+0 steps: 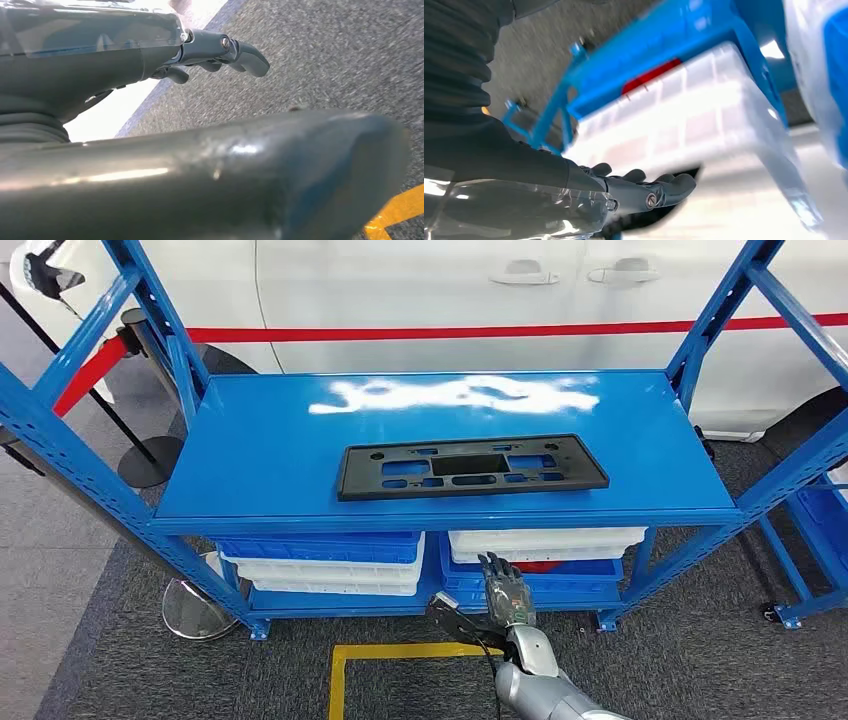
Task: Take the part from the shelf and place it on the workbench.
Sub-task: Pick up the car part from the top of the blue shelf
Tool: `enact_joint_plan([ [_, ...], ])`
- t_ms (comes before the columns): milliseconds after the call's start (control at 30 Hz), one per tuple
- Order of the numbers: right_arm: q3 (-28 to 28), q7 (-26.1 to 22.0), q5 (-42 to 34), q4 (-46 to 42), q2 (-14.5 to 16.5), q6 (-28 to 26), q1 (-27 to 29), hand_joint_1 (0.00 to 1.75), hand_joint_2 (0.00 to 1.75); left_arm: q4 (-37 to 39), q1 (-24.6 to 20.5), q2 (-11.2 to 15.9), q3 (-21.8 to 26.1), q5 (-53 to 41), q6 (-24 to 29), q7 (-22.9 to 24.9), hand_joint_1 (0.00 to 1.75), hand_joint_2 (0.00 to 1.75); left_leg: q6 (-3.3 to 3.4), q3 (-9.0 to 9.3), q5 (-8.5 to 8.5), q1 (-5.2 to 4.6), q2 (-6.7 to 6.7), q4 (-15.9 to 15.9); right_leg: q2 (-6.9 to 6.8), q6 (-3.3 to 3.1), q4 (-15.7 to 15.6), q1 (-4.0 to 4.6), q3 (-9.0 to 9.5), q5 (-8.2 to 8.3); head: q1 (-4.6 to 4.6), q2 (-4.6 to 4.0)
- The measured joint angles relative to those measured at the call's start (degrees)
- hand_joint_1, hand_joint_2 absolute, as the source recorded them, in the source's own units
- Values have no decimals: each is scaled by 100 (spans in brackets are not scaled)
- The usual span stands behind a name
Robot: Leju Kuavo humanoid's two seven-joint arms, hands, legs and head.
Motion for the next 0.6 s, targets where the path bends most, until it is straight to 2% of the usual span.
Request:
enact_joint_plan([
  [233, 246, 708, 491, -136, 39, 660, -980, 0, 175, 0, -10, 0, -71, -97, -99, -163, 0, 175, 3, 1, 10, 0, 2, 3, 2, 4, -2, 0, -1, 11, 3, 0],
  [467, 379, 884, 649, -169, 209, 857, -1268, 0, 175, 0, -40, 20, -141, -194, -201, -96, 0, 175, -4, -22, 16, 2, 58, -2, 47, -9, -5, 1, -33, 44, 0, 0],
  [600, 410, 785, 582, -186, 268, 810, -1491, 0, 175, 0, -41, 39, -173, -197, -216, -59, 0, 0, -1, -27, 50, 0, 49, -1, 35, 2, -6, 2, -38, 65, 1, 0],
])
